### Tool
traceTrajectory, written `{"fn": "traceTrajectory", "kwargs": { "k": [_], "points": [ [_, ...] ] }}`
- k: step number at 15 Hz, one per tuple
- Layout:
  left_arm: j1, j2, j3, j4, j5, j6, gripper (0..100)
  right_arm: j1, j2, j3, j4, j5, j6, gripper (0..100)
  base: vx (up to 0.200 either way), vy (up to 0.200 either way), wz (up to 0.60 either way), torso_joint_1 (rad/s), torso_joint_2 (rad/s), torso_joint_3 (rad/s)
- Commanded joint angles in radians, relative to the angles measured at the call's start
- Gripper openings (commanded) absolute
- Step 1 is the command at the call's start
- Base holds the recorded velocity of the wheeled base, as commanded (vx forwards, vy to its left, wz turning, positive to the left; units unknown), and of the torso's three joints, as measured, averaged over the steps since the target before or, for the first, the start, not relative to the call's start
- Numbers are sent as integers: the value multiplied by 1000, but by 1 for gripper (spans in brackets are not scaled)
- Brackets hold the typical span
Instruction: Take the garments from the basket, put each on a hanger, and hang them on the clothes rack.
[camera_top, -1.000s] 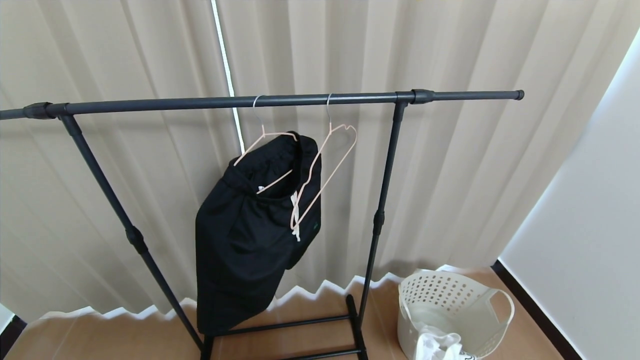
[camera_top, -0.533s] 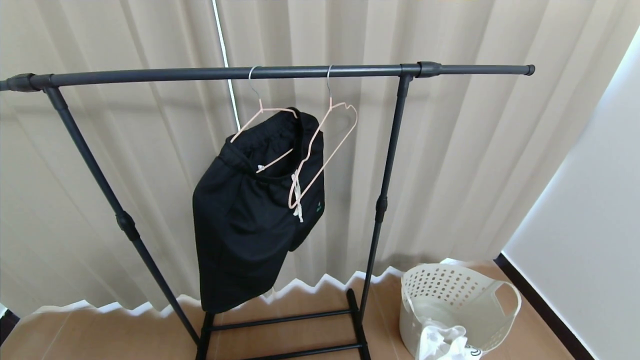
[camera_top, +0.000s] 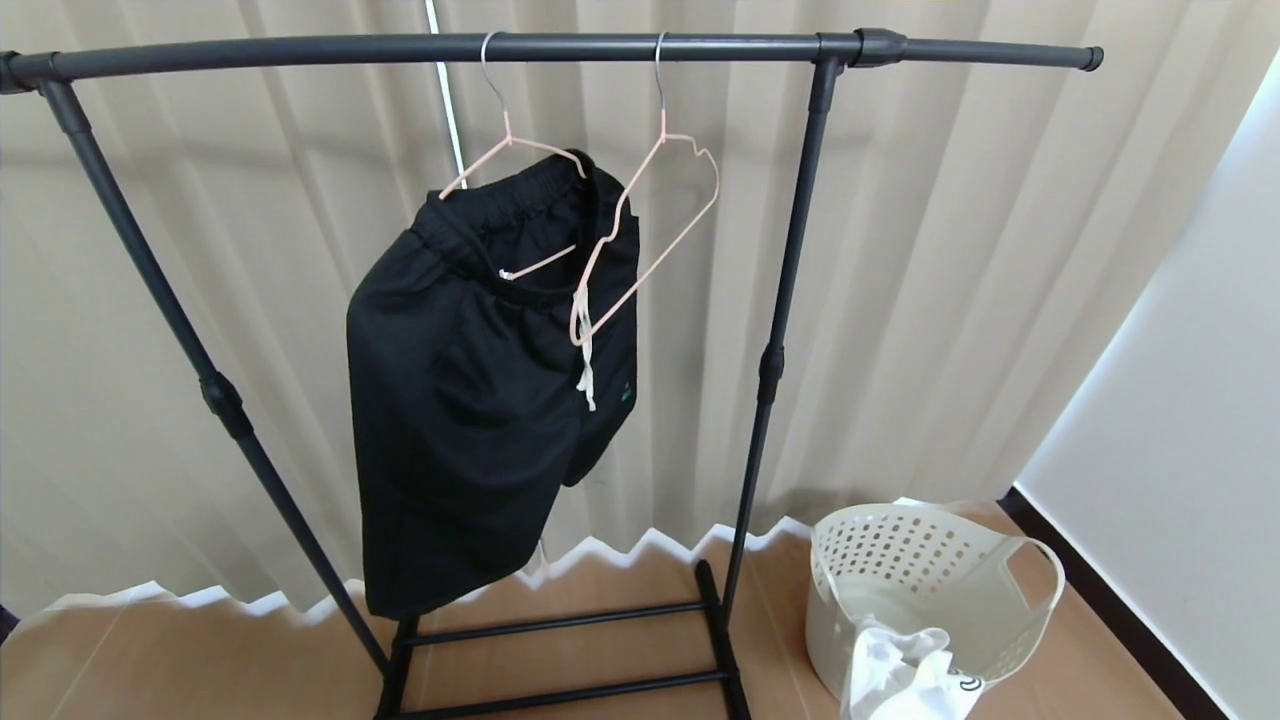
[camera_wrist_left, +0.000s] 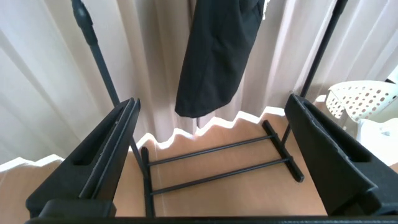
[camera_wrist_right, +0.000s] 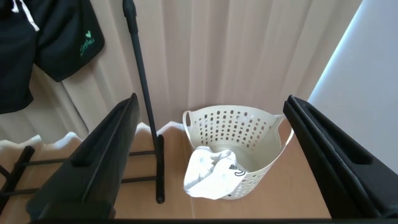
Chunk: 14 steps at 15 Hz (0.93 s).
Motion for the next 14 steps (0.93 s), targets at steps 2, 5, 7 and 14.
{"fn": "traceTrajectory", "kwargs": {
  "k": [2, 5, 7, 14],
  "points": [
    [0, 1, 0, 0, 0, -1, 100, 0, 2, 0, 0, 0, 0, 100, 0, 0, 0, -127, 496, 361],
    [0, 1, 0, 0, 0, -1, 100, 0, 2, 0, 0, 0, 0, 100, 0, 0, 0, -111, 476, 370],
    [0, 1, 0, 0, 0, -2, 100, 0, 1, 0, 0, 0, 0, 100, 0, 0, 0, -88, 459, 383],
    [0, 1, 0, 0, 0, -2, 100, 0, 1, 0, 0, 0, 0, 100, 0, 0, 0, -30, 323, 290]
  ]
}}
